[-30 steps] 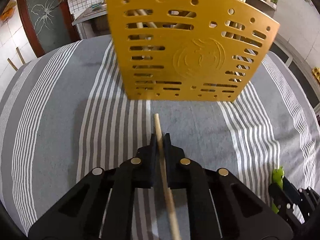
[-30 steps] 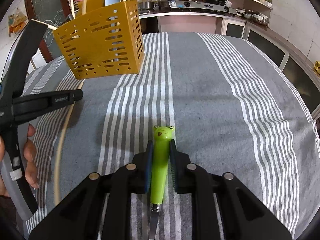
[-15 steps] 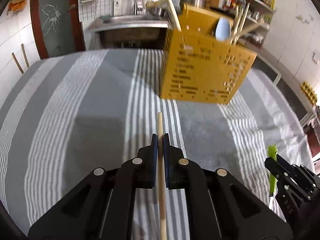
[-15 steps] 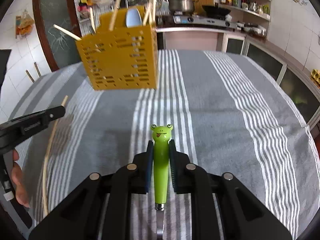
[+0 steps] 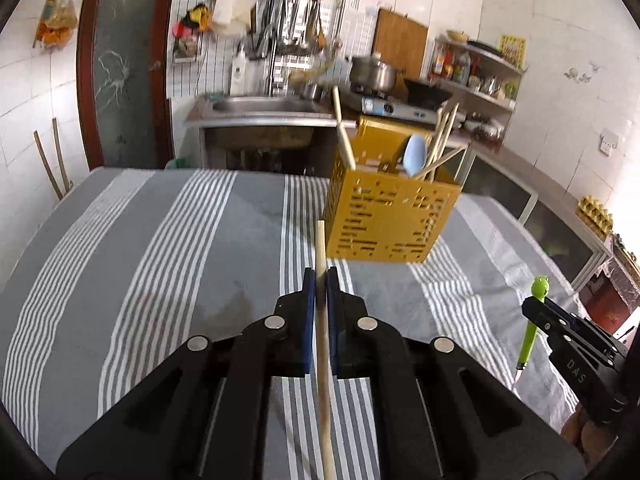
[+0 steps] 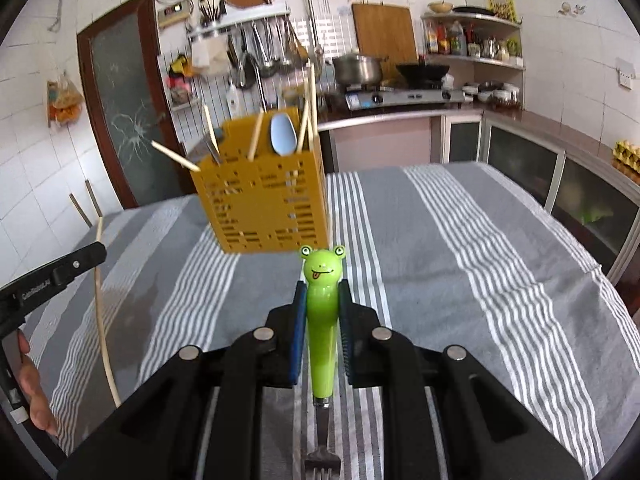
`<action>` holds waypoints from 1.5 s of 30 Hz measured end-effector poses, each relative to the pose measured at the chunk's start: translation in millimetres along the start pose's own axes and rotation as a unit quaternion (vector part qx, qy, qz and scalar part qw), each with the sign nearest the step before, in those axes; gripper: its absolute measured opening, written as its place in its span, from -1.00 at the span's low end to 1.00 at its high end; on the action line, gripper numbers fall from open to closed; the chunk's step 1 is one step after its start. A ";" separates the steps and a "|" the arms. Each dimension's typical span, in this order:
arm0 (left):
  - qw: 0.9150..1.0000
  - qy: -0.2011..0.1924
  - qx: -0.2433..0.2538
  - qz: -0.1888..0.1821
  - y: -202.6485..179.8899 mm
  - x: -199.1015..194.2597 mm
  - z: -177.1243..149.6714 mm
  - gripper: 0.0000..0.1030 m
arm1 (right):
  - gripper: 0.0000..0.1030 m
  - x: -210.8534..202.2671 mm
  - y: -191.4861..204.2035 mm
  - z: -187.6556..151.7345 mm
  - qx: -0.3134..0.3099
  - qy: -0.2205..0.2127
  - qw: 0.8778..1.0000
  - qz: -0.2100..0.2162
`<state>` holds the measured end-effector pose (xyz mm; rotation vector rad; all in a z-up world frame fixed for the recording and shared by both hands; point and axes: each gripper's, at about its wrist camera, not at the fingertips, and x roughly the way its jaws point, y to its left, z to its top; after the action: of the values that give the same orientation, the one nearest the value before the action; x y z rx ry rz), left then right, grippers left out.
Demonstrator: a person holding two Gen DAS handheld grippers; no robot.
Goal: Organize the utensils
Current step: 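Lift the fork and chopstick and carry them over the yellow holder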
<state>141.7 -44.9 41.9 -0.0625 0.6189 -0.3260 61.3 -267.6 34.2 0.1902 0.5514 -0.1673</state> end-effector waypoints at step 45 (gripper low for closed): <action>0.990 -0.137 0.026 0.003 -14.7 -55.4 26.4 -0.91 | -0.69 -44.2 18.9 18.9 -0.026 -0.124 0.992 0.003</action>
<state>110.5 -42.2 96.6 -0.0537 0.3380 -0.3202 37.7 -248.9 76.0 0.1184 0.3079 -0.1686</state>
